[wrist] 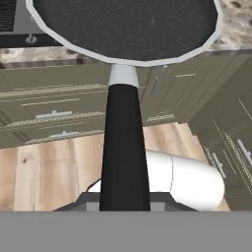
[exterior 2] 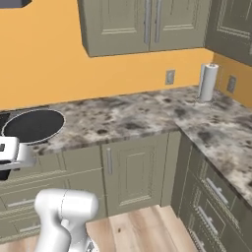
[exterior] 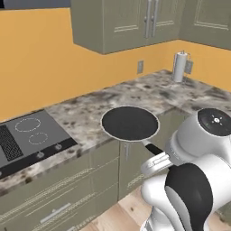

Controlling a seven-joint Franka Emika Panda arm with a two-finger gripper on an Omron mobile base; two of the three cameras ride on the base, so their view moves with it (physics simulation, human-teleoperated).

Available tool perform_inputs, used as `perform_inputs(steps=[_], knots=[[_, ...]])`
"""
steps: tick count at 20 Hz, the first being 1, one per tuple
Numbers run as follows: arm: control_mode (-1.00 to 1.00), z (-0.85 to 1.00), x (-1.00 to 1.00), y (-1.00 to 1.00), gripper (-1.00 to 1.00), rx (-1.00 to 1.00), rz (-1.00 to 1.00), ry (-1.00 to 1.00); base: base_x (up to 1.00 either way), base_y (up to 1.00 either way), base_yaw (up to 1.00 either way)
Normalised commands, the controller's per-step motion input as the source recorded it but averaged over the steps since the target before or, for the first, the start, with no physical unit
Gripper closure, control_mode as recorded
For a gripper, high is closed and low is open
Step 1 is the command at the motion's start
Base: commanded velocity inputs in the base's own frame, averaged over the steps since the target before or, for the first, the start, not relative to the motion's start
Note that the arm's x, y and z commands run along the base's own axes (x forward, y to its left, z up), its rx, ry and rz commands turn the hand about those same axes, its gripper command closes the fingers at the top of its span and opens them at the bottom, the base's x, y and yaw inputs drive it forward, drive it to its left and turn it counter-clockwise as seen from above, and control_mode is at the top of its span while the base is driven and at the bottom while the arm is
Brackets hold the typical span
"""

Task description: Move the pot and pan from the stove into the sink.

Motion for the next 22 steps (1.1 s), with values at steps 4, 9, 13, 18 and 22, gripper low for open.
perform_inputs(steps=[4,9,13,18,22], knots=[[1.00,0.00,0.00,0.00,1.00,0.00,0.00,0.00,0.00,-0.36,-0.38],[1.00,0.00,0.00,0.00,1.00,0.00,0.00,0.00,0.00,-0.39,-0.39],[1.00,0.00,0.00,0.00,1.00,0.00,0.00,0.00,0.02,-0.39,-0.40],[1.00,0.00,0.00,0.00,1.00,0.00,0.00,0.00,0.01,-0.41,-0.40],[1.00,0.00,0.00,0.00,1.00,0.00,0.00,0.00,0.04,-0.36,-0.41]])
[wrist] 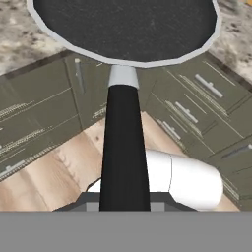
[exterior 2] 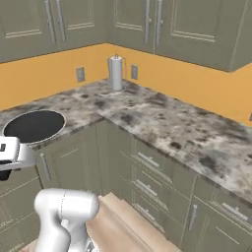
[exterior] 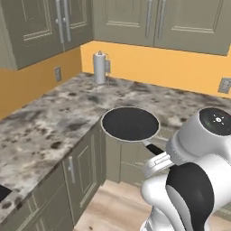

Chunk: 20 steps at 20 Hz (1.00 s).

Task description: Move the pot and pan from the stove into the sink.

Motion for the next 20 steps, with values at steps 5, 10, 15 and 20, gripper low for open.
perform_inputs(steps=[5,10,15,20], knots=[[1.00,0.00,0.00,0.00,1.00,0.00,0.00,0.00,0.08,-0.31,-0.43],[1.00,0.00,0.00,0.00,1.00,0.00,0.00,0.00,0.08,-0.31,-0.44],[1.00,0.00,0.00,0.00,1.00,0.00,0.00,0.00,0.07,-0.34,-0.43],[1.00,0.00,0.00,0.00,1.00,0.00,0.00,0.00,0.06,-0.36,-0.42]])
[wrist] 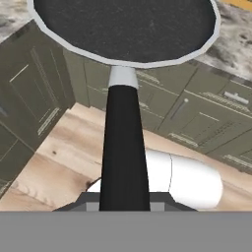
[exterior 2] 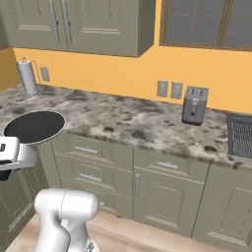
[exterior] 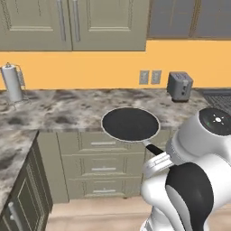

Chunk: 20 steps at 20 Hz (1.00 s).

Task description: Move the pot and pan from the stove into the sink.

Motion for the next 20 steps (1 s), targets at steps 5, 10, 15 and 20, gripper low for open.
perform_inputs(steps=[5,10,15,20], knots=[[1.00,0.00,0.00,0.00,1.00,0.00,0.00,0.00,0.01,-0.45,-0.36],[1.00,0.00,0.00,0.00,1.00,0.00,0.00,0.00,-0.03,-0.40,-0.26],[1.00,0.00,0.00,0.00,1.00,0.00,0.00,0.00,0.01,-0.08,-0.06],[1.00,0.00,0.00,0.00,1.00,0.00,0.00,0.00,0.71,0.35,-0.05]])
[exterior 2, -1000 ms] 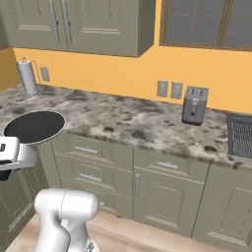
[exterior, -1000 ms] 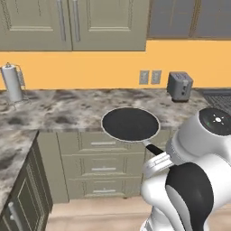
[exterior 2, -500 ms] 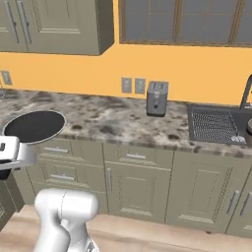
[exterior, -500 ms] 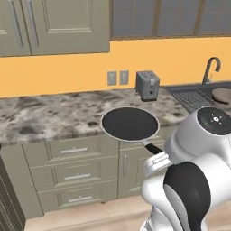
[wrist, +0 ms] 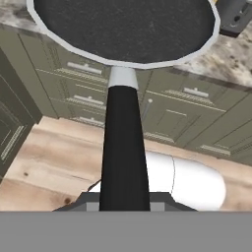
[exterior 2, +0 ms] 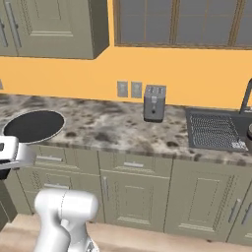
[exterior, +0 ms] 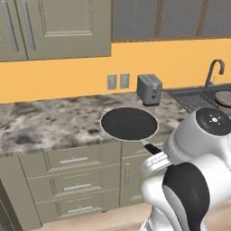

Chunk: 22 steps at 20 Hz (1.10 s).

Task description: Move the pot and pan from the stove into the sink.

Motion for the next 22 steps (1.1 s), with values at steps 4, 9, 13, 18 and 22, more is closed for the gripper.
perform_inputs(steps=[4,9,13,18,22], knots=[[1.00,0.00,0.00,0.00,1.00,0.00,0.00,0.00,0.58,0.25,-0.04],[1.00,0.00,0.00,0.00,1.00,0.00,0.00,0.00,0.00,-0.11,-0.01],[1.00,0.00,0.00,0.00,1.00,0.00,0.00,0.00,0.03,-0.62,-0.04],[1.00,0.00,0.00,0.00,1.00,0.00,0.00,0.00,0.05,-0.76,-0.06],[1.00,0.00,0.00,0.00,1.00,0.00,0.00,0.00,0.09,-0.77,-0.08]])
